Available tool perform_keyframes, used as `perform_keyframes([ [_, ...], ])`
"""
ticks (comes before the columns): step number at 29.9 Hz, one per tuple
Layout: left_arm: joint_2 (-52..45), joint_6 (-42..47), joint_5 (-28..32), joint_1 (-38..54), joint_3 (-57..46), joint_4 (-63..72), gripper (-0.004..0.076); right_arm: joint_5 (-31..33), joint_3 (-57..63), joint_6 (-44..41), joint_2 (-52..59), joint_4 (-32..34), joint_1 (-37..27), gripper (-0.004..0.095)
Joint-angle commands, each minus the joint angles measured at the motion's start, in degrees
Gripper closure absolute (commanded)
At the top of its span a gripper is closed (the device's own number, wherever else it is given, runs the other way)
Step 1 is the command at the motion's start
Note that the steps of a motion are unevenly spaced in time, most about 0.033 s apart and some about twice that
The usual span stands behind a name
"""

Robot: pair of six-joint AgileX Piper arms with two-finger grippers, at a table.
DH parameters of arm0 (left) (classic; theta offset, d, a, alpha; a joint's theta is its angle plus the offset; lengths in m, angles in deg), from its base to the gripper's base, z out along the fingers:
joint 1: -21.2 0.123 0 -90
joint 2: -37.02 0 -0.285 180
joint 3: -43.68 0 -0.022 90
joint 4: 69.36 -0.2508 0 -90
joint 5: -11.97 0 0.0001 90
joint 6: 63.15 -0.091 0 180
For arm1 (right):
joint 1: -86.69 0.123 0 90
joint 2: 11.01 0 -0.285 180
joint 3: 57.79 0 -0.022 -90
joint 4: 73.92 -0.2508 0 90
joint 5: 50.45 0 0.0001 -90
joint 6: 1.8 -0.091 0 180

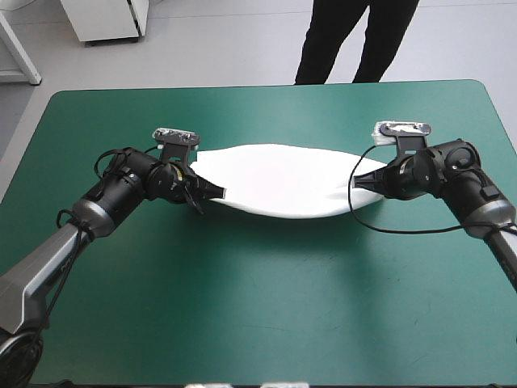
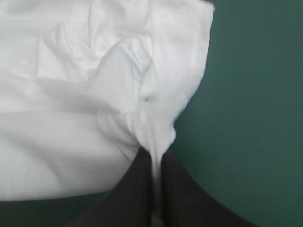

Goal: Fold the cloth

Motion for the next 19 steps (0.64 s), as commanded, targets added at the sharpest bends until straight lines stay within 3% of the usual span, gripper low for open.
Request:
perform_keyframes([
  [1,2.1,1.5,3.2,0.0,5.9,-4.6,0.0734,-5.0,-4.7,-0.1,0.0,1.9,-1.0,0.0925],
  [9,12.5,1.9,4.6,2.9,19.3,-5.1,0.0734,-9.9,-13.0,-2.0,-9.0,1.9,-4.6,0.0925],
  [19,26.1,0.7,5.4,5.0,32.1,-4.9,0.0734,-9.2,-25.4,-1.7,-24.0,0.2,-6.7,0.0925],
])
